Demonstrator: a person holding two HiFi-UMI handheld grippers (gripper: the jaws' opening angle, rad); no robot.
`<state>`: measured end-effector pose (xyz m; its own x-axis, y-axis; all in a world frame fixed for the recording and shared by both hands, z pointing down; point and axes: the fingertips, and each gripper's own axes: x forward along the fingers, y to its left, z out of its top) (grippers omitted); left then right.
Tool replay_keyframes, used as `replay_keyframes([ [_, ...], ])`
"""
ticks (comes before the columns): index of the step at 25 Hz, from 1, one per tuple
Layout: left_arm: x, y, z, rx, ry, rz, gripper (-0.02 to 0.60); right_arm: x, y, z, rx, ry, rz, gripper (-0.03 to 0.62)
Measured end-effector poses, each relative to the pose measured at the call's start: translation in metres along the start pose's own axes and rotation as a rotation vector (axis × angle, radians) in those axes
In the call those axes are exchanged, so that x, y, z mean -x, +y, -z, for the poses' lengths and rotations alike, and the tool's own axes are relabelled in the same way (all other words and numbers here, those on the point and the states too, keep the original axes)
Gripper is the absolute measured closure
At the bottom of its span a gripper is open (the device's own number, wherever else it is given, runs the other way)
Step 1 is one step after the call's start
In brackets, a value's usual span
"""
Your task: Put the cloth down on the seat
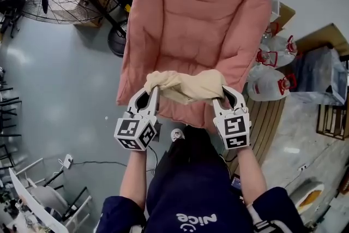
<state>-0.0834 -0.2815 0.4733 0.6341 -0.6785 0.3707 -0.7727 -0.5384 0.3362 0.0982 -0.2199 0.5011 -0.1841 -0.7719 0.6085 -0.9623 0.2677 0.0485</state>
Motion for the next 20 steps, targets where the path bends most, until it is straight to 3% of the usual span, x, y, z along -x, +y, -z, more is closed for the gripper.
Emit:
replay_keyframes([
  [20, -0.084, 0.068, 0.088, 0.089, 0.125, -0.078, 0.537, -0.117, -0.008, 0.067, -0.062, 0.119, -0.045, 0.477],
])
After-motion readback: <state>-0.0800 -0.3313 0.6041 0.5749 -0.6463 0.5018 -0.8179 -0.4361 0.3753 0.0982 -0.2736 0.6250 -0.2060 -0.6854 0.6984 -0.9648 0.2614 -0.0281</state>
